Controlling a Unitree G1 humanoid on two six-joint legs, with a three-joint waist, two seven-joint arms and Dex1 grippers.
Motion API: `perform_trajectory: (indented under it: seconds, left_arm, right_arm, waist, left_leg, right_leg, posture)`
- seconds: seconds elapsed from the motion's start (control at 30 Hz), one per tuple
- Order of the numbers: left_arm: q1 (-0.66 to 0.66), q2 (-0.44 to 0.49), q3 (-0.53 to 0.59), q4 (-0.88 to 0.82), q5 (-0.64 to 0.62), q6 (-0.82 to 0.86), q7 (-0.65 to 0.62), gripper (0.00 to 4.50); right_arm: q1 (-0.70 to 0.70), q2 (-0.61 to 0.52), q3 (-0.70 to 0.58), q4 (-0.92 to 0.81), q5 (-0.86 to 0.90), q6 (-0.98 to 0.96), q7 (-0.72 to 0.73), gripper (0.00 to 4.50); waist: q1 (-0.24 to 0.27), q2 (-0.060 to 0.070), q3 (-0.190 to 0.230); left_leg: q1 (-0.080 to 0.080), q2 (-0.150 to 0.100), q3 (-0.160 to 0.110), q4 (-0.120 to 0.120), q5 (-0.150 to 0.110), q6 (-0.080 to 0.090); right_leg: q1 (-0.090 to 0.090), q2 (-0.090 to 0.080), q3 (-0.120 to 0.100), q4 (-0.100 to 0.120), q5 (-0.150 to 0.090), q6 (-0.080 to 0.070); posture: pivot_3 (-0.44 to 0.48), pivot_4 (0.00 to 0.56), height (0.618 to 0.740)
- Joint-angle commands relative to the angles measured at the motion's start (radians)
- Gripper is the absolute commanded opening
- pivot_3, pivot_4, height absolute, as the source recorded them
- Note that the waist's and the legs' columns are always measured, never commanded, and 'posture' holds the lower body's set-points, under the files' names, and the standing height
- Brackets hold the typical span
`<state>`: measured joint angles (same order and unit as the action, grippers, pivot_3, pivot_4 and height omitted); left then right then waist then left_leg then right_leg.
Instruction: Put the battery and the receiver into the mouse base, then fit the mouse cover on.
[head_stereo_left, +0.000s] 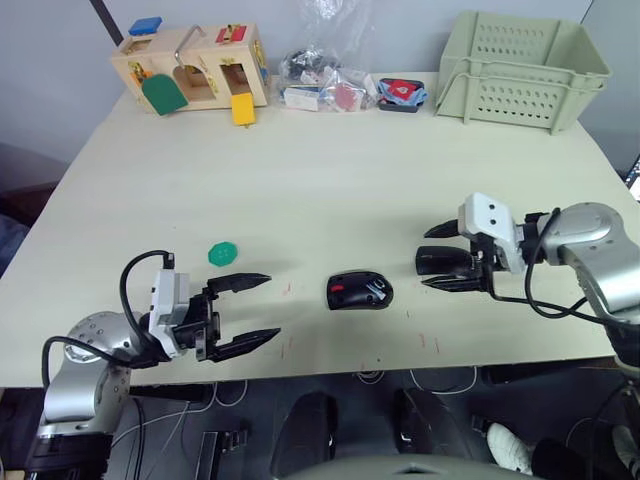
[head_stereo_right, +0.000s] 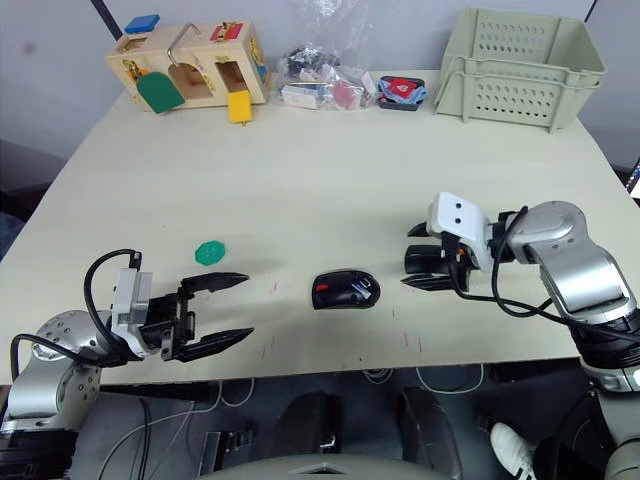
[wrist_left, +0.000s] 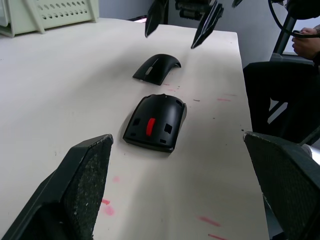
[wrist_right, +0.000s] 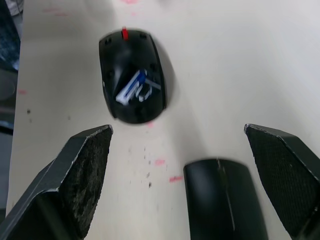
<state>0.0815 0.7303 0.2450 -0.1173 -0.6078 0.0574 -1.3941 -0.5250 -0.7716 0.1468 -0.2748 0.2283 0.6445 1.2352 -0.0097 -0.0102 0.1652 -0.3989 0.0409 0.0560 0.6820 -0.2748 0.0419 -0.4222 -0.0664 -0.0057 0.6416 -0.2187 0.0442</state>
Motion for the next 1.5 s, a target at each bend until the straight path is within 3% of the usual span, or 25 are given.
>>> perform_trajectory:
  seconds: [0.03,0.5,0.87,1.13,1.5]
  left_arm:
    - [-0.004,0.017,0.011,-0.005,-0.001,-0.013,-0.013,4.50]
    - [-0.008,0.016,0.012,0.000,0.004,-0.019,-0.019,4.50]
    - [-0.002,0.019,0.019,-0.005,0.001,-0.012,-0.021,4.50]
    - [-0.002,0.025,0.022,-0.006,0.000,-0.010,-0.024,4.50]
    - [-0.001,0.032,0.022,-0.007,-0.002,-0.009,-0.023,4.50]
  right_arm:
    - [0.022,-0.037,-0.047,0.022,0.022,-0.050,0.003,4.43]
    - [0.045,-0.064,-0.091,0.543,0.005,-0.434,0.093,4.43]
    - [-0.040,-0.007,-0.069,0.818,-0.044,-0.612,0.152,4.43]
    - [-0.076,0.012,-0.063,0.875,-0.033,-0.628,0.245,4.43]
    - [-0.087,0.035,-0.075,0.895,-0.043,-0.646,0.230,4.43]
  waist:
    - [0.000,0.000,0.000]
    - [-0.002,-0.001,0.001]
    - [-0.004,-0.001,0.001]
    - [-0.003,-0.001,0.001]
    - [-0.003,-0.001,0.001]
  left_leg:
    - [0.000,0.000,0.000,0.000,0.000,0.000]
    - [0.000,0.000,0.005,0.000,0.000,0.000]
    - [0.000,0.000,0.006,0.000,0.000,0.000]
    - [0.000,0.000,0.006,0.000,0.000,0.000]
    - [0.001,0.000,0.006,0.000,0.000,0.000]
  right_leg:
    - [0.000,0.000,0.000,0.000,0.000,0.000]
    - [0.000,0.001,0.000,0.000,0.000,0.000]
    - [0.000,0.001,0.001,0.000,0.000,0.000]
    - [0.000,0.001,0.001,0.000,0.000,0.000]
    - [0.000,0.001,0.001,0.000,0.000,0.000]
  posture:
    - [0.000,0.150,0.740]
    - [0.000,0.150,0.740]
    - [0.000,0.150,0.740]
    - [0.000,0.150,0.740]
    - [0.000,0.150,0.740]
